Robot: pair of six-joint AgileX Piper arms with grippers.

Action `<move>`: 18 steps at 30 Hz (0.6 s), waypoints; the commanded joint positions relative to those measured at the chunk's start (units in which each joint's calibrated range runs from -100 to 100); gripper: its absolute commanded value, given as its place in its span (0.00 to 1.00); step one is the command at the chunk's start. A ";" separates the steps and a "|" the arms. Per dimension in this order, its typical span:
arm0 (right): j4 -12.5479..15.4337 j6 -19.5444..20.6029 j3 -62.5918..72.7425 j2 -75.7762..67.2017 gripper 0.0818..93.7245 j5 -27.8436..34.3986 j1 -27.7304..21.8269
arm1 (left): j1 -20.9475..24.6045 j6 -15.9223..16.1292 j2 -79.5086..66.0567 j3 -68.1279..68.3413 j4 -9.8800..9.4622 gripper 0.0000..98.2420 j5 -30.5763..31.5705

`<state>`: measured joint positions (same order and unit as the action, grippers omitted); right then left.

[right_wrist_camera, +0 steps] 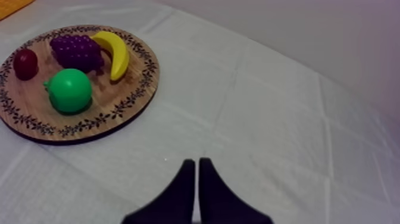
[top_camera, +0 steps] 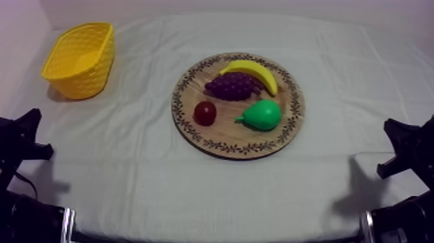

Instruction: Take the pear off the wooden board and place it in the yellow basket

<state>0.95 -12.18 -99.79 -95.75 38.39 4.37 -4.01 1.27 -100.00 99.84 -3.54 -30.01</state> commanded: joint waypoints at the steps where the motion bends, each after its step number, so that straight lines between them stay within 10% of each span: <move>1: 0.00 -0.01 0.01 -0.01 0.00 0.00 0.00 | -0.01 -16.09 0.00 0.05 0.19 0.00 -0.14; 18: 0.00 -0.01 0.01 -0.01 0.00 0.00 0.00 | -0.01 -14.56 0.00 0.05 0.19 0.00 -0.22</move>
<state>0.95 -12.46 -99.79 -95.75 38.39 4.37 -4.01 -13.72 -100.00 99.84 -3.36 -30.16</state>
